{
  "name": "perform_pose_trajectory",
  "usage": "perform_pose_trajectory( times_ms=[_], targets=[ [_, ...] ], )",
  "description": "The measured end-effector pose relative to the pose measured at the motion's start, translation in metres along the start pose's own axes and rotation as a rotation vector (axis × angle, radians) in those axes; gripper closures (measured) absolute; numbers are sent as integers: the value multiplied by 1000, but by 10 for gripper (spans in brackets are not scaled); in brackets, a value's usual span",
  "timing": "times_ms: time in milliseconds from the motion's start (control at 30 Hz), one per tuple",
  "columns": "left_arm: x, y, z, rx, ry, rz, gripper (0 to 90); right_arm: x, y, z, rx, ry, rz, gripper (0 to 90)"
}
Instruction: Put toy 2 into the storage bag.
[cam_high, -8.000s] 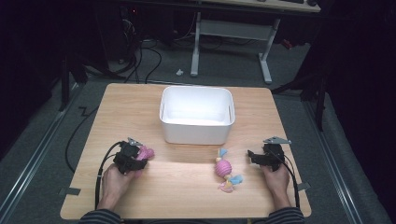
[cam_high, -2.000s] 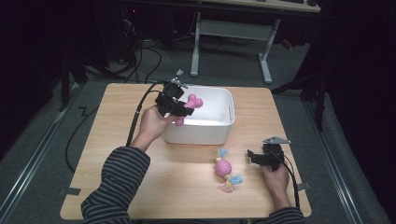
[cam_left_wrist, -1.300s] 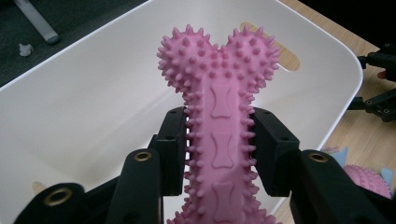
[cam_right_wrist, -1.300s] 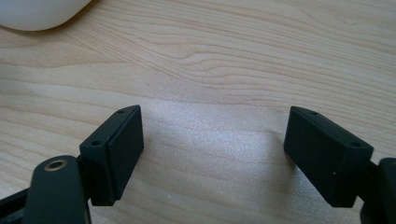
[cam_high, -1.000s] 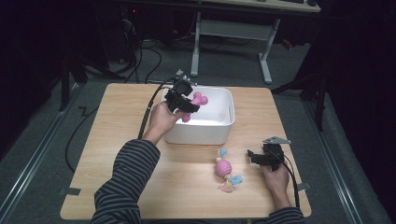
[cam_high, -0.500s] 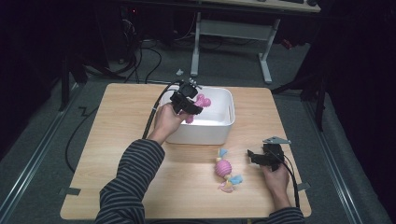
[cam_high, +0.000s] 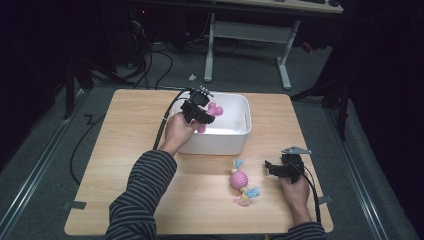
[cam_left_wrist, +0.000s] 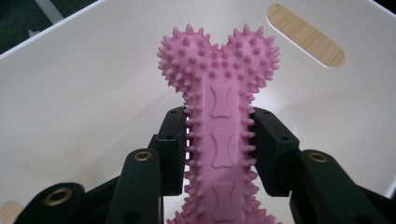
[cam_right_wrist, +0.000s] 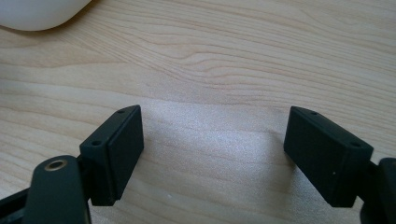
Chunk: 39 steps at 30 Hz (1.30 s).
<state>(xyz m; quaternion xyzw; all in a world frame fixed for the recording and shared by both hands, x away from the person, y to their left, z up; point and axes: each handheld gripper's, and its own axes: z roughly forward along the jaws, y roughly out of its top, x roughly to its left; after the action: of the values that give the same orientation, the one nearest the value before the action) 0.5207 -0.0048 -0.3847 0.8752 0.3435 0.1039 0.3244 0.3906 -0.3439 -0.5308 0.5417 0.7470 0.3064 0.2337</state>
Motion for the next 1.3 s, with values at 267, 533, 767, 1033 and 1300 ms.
perform_pose_trajectory(
  times_ms=[267, 533, 767, 1033, 1300],
  targets=[
    [-7, -1, 5, 39, 41, 37, 583, 0, 0, 0, 0, 0, 0, 202],
    [-8, -5, 8, 48, 36, 27, 576, 0, 0, 0, 0, 0, 0, 201],
    [-8, -4, -1, 17, 7, 24, 525, 0, 0, 0, 0, 0, 1, 202],
    [-9, -7, -17, -33, 6, 31, 426, 0, 0, 0, 2, 0, 2, 202],
    [-8, -18, -41, -80, -3, 9, 375, 0, 0, 0, 2, 0, 0, 202]
  ],
)
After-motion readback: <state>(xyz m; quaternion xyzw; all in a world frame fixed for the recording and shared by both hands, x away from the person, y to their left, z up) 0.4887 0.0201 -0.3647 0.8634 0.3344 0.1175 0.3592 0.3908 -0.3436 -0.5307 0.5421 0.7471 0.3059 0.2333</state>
